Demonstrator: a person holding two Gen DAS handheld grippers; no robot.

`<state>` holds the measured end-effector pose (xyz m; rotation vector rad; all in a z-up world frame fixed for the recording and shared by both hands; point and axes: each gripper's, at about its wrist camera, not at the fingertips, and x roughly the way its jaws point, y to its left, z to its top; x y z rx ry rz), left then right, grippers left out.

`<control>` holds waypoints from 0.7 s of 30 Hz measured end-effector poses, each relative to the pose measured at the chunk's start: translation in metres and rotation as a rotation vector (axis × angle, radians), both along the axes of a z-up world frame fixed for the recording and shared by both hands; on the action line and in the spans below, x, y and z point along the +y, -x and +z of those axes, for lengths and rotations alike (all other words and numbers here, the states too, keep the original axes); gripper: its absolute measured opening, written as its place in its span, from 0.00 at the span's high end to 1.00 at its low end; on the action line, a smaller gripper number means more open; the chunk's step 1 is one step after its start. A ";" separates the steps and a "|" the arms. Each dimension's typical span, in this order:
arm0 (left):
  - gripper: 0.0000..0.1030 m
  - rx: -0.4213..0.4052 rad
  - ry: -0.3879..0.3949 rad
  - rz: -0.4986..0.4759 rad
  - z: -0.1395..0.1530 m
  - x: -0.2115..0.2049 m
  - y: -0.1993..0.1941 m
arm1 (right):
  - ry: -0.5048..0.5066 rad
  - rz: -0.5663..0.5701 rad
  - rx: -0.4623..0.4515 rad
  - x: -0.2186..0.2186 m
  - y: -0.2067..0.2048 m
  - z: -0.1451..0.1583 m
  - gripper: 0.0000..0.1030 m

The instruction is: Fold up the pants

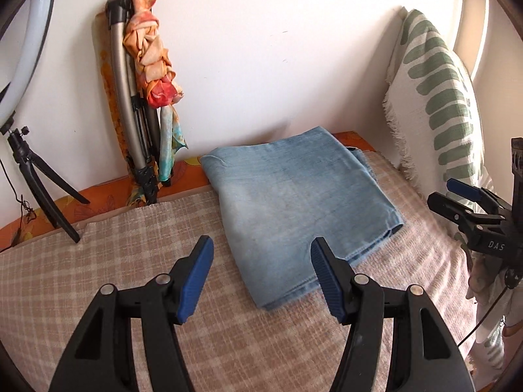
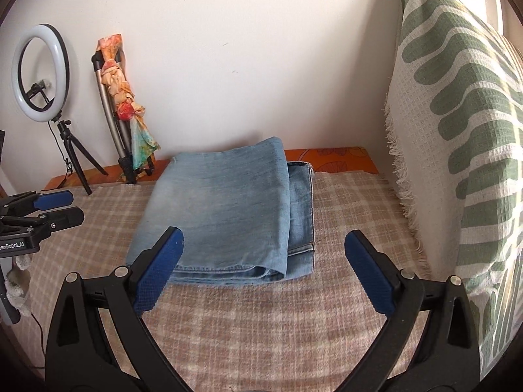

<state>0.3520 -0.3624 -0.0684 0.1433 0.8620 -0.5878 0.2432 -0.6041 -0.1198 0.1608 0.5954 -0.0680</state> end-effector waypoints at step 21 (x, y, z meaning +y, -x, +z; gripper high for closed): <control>0.17 -0.219 0.133 0.025 0.073 0.055 0.164 | 0.001 -0.016 -0.147 0.068 0.163 0.030 0.00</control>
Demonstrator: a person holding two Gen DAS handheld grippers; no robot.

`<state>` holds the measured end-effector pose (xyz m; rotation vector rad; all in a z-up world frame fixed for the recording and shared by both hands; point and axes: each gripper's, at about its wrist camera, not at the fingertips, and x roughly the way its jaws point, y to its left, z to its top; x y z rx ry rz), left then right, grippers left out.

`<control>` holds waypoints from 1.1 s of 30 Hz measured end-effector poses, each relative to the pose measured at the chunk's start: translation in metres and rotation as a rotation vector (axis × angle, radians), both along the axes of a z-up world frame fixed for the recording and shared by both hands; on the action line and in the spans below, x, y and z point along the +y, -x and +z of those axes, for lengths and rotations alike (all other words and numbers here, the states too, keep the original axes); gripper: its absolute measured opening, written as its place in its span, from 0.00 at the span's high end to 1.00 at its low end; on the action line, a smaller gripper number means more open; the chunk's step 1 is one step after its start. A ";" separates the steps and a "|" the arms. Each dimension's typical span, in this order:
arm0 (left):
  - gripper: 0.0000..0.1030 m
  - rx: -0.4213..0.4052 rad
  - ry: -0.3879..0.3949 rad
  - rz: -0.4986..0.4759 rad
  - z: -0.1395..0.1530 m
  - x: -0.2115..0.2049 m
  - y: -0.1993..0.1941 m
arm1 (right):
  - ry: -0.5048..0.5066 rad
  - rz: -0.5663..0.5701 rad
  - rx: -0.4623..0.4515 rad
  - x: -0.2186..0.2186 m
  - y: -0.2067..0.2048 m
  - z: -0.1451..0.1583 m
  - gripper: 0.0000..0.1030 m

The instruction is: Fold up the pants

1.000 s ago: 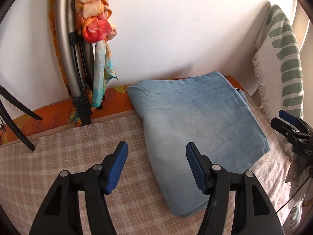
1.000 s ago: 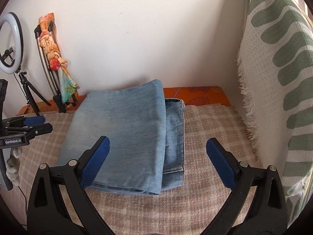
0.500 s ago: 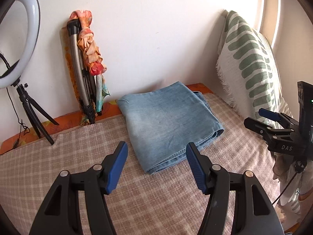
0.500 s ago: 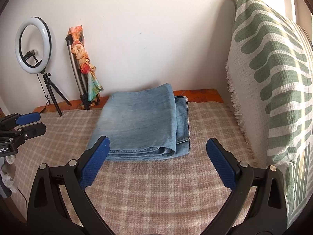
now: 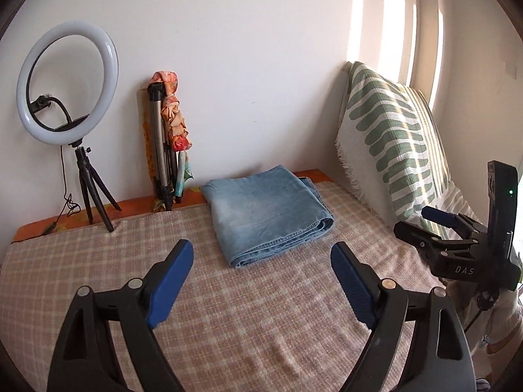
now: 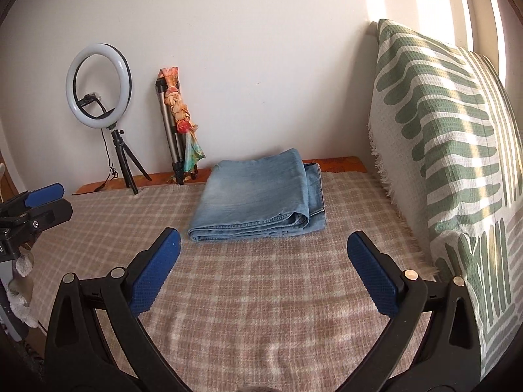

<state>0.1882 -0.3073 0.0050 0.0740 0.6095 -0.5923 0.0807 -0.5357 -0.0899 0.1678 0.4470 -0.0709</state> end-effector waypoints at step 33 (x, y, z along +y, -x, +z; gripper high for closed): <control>0.17 -0.048 -0.016 0.037 -0.044 0.046 0.068 | 0.132 -0.014 -0.046 0.070 0.052 -0.038 0.00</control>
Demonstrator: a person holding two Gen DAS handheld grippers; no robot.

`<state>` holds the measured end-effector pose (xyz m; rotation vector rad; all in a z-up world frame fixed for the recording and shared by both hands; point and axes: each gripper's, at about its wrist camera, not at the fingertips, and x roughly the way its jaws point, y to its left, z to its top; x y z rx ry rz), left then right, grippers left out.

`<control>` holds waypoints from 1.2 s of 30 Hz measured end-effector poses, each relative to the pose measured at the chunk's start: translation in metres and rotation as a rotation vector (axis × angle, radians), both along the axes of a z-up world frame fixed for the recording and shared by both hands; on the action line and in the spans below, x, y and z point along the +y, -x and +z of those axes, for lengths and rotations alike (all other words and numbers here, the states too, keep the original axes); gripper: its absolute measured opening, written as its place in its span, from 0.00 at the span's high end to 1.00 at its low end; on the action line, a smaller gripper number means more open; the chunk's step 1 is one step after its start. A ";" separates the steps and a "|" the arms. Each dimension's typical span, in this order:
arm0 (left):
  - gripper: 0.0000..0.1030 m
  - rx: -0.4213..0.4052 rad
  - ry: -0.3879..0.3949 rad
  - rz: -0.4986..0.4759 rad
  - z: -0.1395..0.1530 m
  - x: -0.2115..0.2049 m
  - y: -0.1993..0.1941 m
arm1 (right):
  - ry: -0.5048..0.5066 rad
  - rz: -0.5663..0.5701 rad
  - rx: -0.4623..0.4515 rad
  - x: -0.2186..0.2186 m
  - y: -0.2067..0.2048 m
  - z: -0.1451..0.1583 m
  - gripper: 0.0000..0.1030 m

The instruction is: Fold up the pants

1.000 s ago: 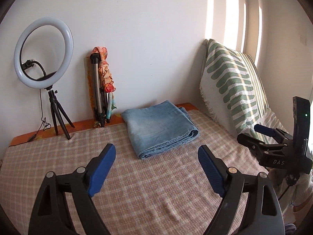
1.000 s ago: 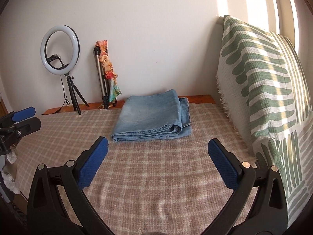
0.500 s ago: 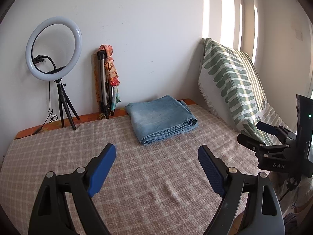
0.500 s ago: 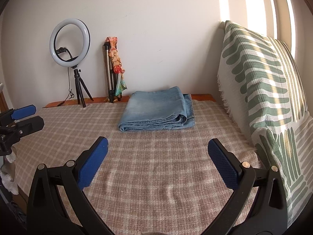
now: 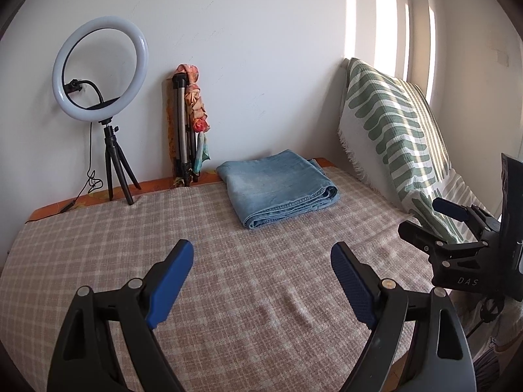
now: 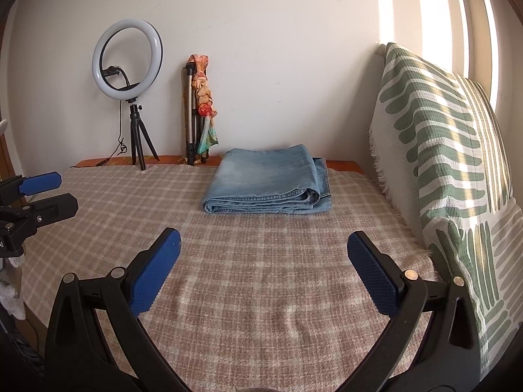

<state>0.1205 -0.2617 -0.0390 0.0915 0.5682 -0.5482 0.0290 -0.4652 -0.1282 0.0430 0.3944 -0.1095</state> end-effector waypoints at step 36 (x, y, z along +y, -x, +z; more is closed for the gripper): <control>0.17 0.011 -0.012 -0.001 -0.006 -0.003 0.000 | -0.008 -0.019 0.020 -0.001 0.000 -0.007 0.00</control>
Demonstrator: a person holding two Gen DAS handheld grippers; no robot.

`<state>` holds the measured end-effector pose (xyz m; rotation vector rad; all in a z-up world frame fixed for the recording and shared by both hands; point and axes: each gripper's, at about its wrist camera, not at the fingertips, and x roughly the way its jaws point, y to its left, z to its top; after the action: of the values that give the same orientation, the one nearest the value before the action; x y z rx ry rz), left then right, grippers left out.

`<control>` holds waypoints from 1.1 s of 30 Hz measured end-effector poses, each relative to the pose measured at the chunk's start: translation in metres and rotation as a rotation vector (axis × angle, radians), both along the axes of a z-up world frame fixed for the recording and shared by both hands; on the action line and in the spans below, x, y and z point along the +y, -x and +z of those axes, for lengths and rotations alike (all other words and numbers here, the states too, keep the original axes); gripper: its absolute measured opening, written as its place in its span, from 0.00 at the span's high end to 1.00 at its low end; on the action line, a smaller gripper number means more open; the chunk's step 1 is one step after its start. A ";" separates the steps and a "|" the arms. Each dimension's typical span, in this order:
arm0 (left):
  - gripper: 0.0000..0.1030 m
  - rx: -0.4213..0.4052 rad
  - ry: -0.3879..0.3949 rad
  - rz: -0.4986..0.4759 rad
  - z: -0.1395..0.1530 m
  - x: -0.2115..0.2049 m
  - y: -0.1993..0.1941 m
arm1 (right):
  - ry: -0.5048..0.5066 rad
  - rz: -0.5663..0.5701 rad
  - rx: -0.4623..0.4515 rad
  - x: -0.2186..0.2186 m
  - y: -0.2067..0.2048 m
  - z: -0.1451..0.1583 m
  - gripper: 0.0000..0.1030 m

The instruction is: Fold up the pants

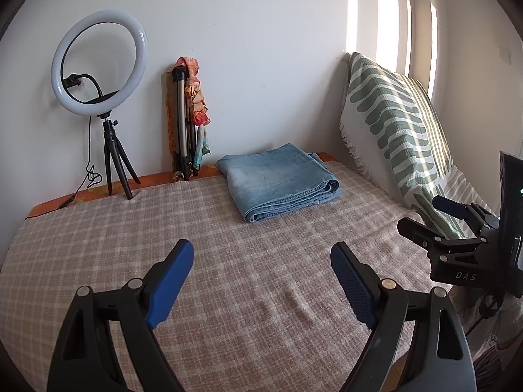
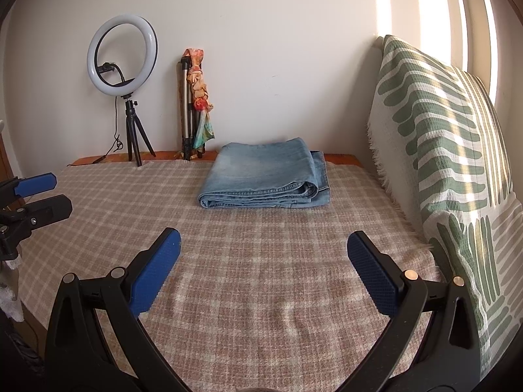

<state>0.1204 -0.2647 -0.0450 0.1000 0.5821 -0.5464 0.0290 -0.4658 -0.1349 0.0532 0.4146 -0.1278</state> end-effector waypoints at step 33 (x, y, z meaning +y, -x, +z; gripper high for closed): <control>0.17 -0.025 -0.003 -0.004 0.009 -0.001 0.005 | -0.012 0.005 0.009 0.006 -0.001 -0.003 0.00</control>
<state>0.1157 -0.2661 -0.0361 0.1102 0.5582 -0.5472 0.0296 -0.4596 -0.1376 0.0634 0.4248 -0.1208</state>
